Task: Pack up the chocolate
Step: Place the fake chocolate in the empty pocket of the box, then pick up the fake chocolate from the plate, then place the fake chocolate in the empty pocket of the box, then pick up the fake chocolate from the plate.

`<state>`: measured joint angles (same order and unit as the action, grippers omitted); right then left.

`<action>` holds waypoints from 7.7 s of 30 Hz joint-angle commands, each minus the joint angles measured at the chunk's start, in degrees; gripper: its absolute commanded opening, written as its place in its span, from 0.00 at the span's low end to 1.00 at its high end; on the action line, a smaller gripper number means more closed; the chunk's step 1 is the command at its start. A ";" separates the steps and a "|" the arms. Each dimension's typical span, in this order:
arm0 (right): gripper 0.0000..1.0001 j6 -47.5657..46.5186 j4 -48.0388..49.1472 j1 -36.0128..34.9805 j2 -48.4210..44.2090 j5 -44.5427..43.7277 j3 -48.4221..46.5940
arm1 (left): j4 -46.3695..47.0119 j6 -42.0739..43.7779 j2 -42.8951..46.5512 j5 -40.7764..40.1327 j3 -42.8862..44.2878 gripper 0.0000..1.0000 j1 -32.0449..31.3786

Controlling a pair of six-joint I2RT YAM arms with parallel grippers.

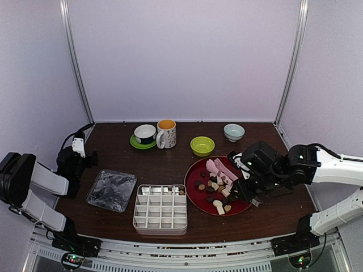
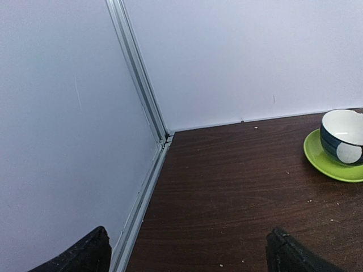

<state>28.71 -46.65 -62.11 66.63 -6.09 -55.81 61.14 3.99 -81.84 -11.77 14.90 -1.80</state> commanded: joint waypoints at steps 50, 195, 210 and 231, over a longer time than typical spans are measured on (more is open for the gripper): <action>0.36 5.87 -12.92 12.64 -3.71 3.27 9.94 | 1.41 -0.08 0.08 -0.34 0.92 0.98 0.53; 0.32 -5.58 18.35 -3.35 24.10 13.64 -14.44 | 1.36 -0.03 0.07 -0.29 0.92 0.98 0.50; 0.32 -2.80 5.79 -3.27 7.92 6.40 -6.69 | 1.36 -0.10 0.06 -0.28 0.92 0.98 0.53; 0.32 3.31 -10.17 -1.14 -3.05 6.14 1.98 | 1.36 -0.04 0.07 -0.31 0.95 0.98 0.48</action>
<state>30.98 -52.82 -63.99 63.70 1.02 -52.88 61.14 3.99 -81.84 -11.77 14.90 -1.80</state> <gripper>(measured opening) 0.319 0.978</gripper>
